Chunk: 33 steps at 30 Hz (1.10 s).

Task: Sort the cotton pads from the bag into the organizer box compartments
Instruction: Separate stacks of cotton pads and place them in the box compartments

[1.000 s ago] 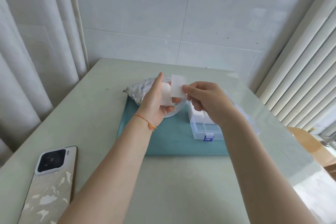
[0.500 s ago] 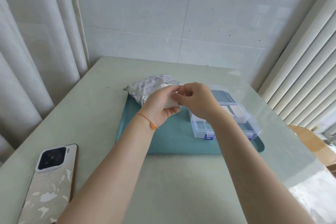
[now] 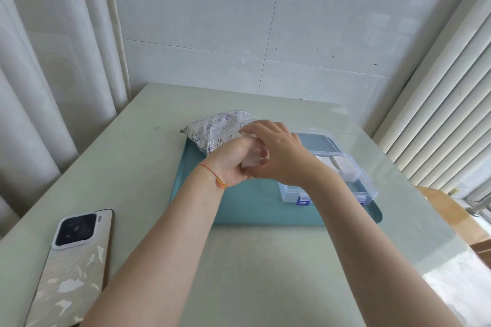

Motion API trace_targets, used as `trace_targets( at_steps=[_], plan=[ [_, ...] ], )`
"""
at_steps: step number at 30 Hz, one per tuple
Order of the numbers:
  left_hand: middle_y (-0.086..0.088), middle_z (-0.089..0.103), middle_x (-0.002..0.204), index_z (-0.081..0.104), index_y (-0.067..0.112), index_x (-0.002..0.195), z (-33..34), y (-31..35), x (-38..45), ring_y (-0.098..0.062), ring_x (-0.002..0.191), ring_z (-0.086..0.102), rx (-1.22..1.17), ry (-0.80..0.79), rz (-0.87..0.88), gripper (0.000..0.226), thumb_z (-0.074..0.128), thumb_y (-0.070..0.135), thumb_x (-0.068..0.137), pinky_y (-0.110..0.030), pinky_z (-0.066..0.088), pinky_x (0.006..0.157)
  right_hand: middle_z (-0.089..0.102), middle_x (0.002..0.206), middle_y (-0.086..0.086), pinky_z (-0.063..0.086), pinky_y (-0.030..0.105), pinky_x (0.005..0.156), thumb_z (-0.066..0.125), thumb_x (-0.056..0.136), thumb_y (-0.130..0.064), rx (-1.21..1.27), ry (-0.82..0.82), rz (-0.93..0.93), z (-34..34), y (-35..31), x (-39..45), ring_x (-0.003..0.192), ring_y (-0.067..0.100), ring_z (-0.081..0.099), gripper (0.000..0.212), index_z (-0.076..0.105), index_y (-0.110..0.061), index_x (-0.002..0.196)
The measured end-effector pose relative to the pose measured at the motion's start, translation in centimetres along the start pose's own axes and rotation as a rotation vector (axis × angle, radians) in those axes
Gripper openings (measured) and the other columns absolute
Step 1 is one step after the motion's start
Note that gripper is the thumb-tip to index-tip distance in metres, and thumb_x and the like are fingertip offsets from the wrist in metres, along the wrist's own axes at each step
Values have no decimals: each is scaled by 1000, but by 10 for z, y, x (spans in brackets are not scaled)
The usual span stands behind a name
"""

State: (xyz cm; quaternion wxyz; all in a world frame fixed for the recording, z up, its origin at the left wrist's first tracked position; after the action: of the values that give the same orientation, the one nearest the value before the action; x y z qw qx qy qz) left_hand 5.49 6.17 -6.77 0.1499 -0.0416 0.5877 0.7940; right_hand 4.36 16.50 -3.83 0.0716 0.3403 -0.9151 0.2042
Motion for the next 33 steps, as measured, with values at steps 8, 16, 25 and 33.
trace_targets(
  at_steps=[8,16,25,33],
  plan=[
    [6,61,69,60,22,84,5,2,-3,-5,60,60,-43,-82,23,21,47,14,98,-16,45,50,48,138,-21,29,35,107,74,73,-28,66,-92,-7,-1,-3,-1,125,5,36,90,26,-45,147],
    [4,42,63,54,20,76,3,3,1,-10,54,36,198,50,168,9,57,11,76,-18,24,44,59,124,-18,43,23,98,60,93,-25,575,106,189,-13,2,5,120,2,51,31,59,-30,124],
    [11,54,66,57,25,81,5,5,-1,-9,61,48,310,22,280,26,55,0,87,-20,30,48,69,109,-5,51,21,72,52,100,-34,597,87,205,-8,1,10,97,13,63,23,71,-26,110],
    [8,50,67,54,19,83,1,3,6,-10,59,44,155,56,242,19,69,21,71,-20,29,46,58,128,-5,38,18,99,28,105,-50,692,18,149,-12,6,0,120,3,51,49,71,-28,116]
  ],
)
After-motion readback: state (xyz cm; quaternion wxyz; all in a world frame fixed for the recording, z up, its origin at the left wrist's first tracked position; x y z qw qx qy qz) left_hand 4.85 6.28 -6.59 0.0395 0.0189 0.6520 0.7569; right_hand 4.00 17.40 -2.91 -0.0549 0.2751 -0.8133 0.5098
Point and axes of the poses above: each hand's wrist, its own x-axis towards the middle knuckle, its own z-axis out of the palm, y = z × x, the point moved 3 cm from there along x, towards the middle knuckle
